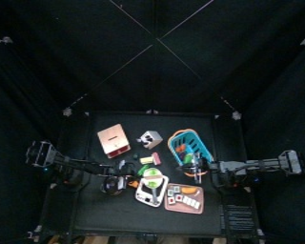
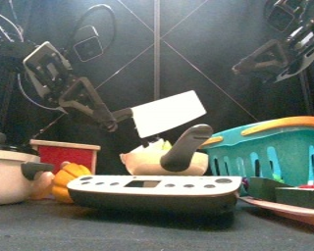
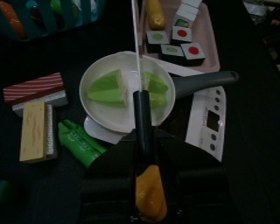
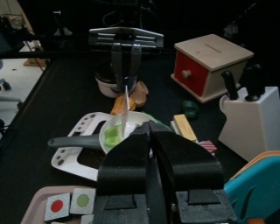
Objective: Grab cleaver with other hand
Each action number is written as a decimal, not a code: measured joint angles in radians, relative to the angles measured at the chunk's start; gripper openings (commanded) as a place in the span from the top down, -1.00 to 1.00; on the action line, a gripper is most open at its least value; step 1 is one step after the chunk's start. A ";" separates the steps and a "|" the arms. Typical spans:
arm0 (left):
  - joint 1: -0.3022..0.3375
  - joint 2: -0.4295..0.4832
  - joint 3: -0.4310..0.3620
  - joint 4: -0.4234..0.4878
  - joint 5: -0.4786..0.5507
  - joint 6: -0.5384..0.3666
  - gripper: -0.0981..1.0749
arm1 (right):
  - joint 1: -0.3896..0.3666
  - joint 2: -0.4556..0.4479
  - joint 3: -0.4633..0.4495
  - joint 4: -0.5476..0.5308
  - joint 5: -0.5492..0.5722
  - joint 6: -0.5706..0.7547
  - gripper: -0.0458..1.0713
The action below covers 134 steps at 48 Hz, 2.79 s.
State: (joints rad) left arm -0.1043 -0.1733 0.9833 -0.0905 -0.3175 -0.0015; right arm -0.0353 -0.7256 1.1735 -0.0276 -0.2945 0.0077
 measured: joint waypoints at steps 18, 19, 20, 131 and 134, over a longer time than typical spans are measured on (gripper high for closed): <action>0.002 0.000 -0.046 0.000 0.000 0.005 -0.03 | 0.003 0.000 -0.046 0.023 -0.002 0.032 0.66; 0.000 0.000 -0.049 0.000 0.000 0.005 -0.03 | 0.005 0.000 -0.051 0.026 -0.002 0.032 0.62; 0.002 0.000 -0.052 0.000 0.000 0.005 -0.03 | 0.006 0.002 -0.054 0.029 -0.002 0.032 0.57; 0.064 -0.015 -0.054 -0.015 -0.190 0.006 -0.80 | 0.100 0.176 -0.133 0.344 0.000 0.035 0.24; 0.072 -0.025 -0.044 -0.015 -0.199 0.006 -0.80 | 0.100 0.169 -0.123 0.365 0.000 0.035 0.24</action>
State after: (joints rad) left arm -0.0322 -0.1979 0.9388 -0.1058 -0.5170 0.0046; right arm 0.0644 -0.5568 1.0508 0.3375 -0.2945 0.0430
